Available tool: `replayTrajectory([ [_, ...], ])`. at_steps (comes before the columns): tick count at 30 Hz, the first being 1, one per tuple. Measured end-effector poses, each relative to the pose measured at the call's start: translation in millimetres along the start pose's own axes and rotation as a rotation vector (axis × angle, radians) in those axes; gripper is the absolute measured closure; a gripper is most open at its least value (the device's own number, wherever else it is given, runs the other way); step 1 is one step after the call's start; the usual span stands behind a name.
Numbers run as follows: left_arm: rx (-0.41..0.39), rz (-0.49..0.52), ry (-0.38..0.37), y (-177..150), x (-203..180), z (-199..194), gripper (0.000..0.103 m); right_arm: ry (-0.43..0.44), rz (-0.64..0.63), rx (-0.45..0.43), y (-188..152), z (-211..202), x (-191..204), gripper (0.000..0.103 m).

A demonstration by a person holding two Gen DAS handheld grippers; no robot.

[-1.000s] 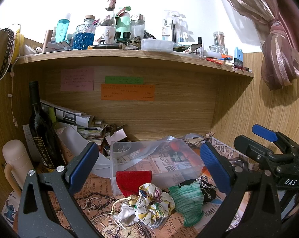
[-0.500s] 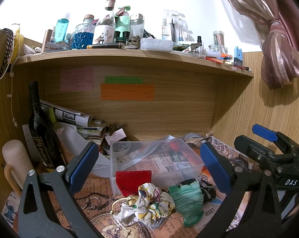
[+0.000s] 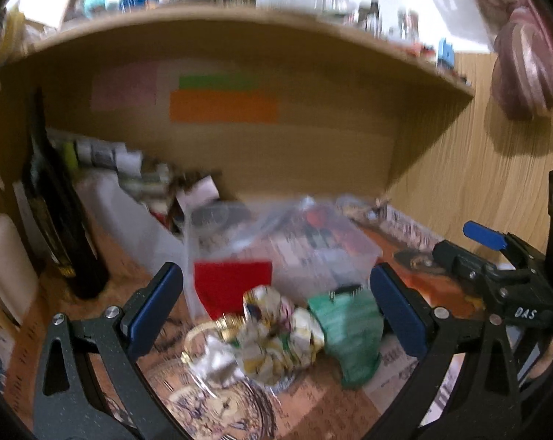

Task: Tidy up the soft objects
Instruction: 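Grasp the floral scrunchie with the left tool while the right tool grasps the black chain pouch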

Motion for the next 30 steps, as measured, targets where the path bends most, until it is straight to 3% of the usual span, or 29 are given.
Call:
replayTrajectory([
  [7,0.12,-0.024,0.002,-30,5,30,0.001,-0.015,0.031,0.136,-35,25,-25,0.0],
  [11,0.162,-0.028,0.005,-42,8,40,0.018,-0.009,0.038,0.207,-53,37,-33,0.0],
  [13,0.182,-0.03,-0.002,-46,9,46,0.021,-0.002,0.039,0.239,-60,42,-35,0.002],
  [19,0.203,-0.06,0.002,-48,21,57,0.037,0.053,0.05,0.328,-75,63,-35,0.018],
  [25,0.188,-0.063,-0.021,-44,25,53,0.045,0.062,0.056,0.328,-71,66,-38,0.034],
  [28,0.202,-0.051,-0.024,-44,24,58,0.055,0.061,0.053,0.352,-71,73,-40,0.046],
  [30,0.216,-0.05,-0.029,-46,23,62,0.061,0.059,0.051,0.379,-76,79,-43,0.059],
])
Point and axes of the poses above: each gripper's, at about its wrist camera, not at the fingertips, and z roughly the way its jaws point, x to its left, y to its top, the point moved 4 cm from there along z, roughly the way its jaws point, and after that the axes turned 1 degree about -x, right-handed, at the moved point
